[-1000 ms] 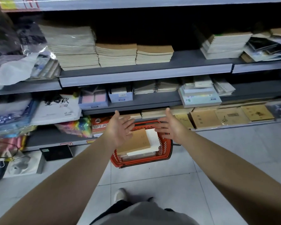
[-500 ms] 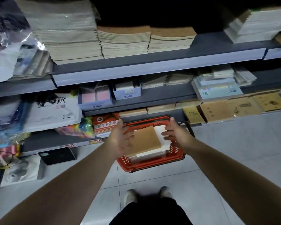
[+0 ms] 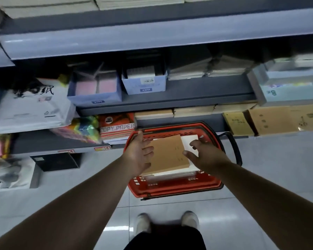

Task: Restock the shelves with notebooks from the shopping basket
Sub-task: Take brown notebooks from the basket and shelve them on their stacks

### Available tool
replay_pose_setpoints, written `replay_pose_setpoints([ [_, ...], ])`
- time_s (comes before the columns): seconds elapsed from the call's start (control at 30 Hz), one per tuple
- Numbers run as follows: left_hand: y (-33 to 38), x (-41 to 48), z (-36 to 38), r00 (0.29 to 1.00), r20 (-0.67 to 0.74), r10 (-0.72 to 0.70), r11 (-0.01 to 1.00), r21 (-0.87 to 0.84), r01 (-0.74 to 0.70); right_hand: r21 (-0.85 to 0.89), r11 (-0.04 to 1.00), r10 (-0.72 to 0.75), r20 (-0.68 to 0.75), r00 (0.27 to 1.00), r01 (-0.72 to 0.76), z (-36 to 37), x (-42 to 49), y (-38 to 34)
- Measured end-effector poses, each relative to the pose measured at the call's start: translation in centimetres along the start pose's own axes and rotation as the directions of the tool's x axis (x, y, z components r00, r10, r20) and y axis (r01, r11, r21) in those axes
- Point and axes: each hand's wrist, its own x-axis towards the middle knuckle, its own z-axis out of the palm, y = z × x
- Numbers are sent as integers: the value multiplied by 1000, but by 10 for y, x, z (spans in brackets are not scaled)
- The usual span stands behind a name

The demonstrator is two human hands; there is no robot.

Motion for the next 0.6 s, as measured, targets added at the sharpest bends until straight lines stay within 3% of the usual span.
replay_pose_setpoints([
  [0.27,-55,100,-9,991,-51,-125,991,-62,121,-39,999,6,100,995,-3,97,56,44],
  [0.43,-91,144,-12,976,-156,-151,985,-101,136,-128,992,18,121,993,-2,147,81,65],
  [0.6,-126,172,-15,977,-133,-168,970,-199,140,254,960,74,171,983,-116,179,119,75],
])
